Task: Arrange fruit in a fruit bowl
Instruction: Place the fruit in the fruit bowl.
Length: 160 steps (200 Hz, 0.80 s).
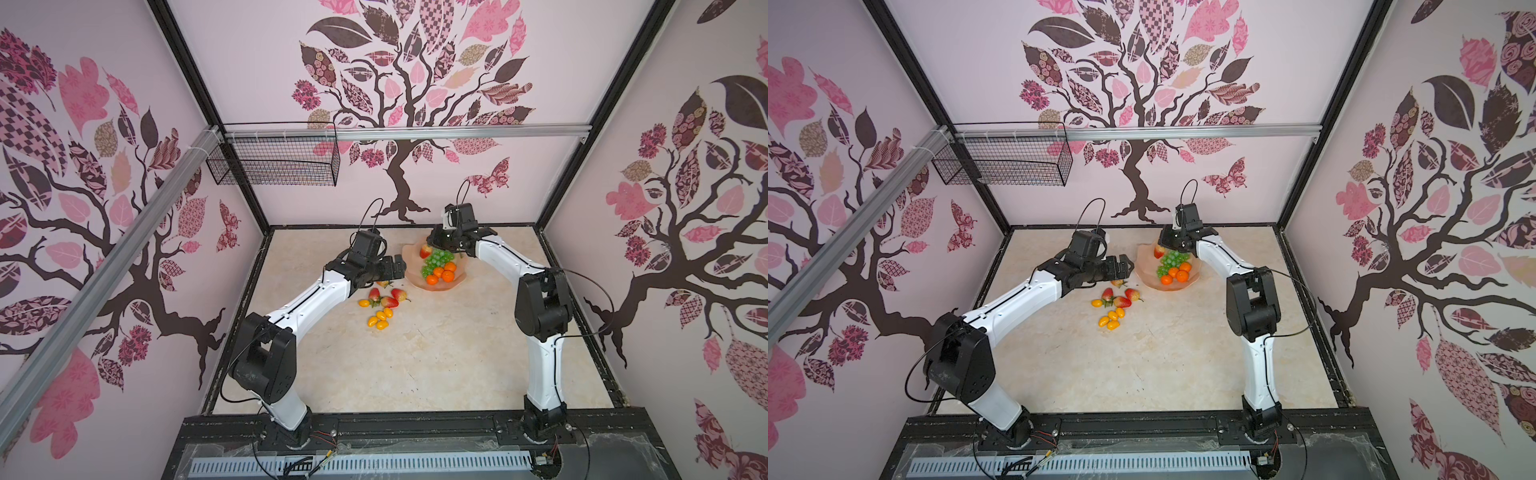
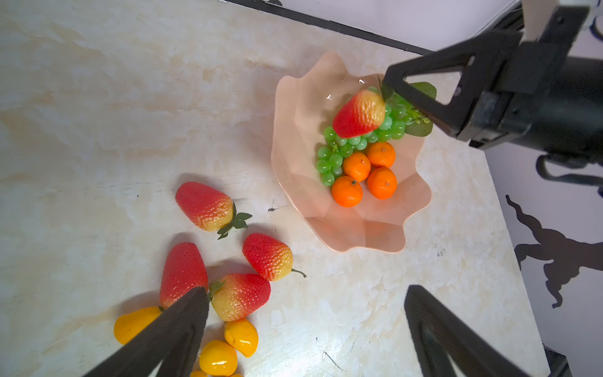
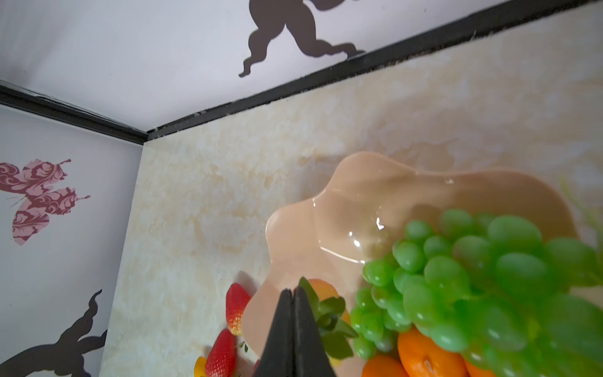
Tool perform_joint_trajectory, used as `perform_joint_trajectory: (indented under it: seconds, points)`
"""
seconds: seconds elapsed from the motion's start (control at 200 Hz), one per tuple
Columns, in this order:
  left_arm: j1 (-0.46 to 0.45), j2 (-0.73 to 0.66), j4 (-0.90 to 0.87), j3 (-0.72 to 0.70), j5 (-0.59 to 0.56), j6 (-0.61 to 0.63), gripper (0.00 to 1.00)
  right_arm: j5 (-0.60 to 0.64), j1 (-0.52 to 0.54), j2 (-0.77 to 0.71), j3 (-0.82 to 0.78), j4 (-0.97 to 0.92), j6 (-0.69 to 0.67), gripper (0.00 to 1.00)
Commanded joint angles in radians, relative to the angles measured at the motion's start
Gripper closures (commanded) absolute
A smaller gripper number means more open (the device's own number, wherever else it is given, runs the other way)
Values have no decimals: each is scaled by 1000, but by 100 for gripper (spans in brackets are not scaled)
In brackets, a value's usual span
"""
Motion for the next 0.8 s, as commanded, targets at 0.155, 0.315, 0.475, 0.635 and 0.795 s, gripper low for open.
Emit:
perform_joint_trajectory:
  seconds: [0.155, 0.315, 0.475, 0.635, 0.795]
  points:
    - [52, 31, 14, 2, 78, 2, 2, 89, 0, 163, 222, -115, -80, 100]
    - [78, 52, 20, 25, 113, 1, 2, 126, 0, 224, 307, -155, -116, 100]
    - [84, 63, 15, 37, 121, 9, 2, 147, 0, 255, 346, -172, -140, 100]
    - [84, 76, 15, 42, 136, 10, 2, 170, -5, 265, 352, -179, -159, 100]
    - [84, 78, 17, 42, 143, 9, 2, 176, -8, 260, 340, -180, -175, 100]
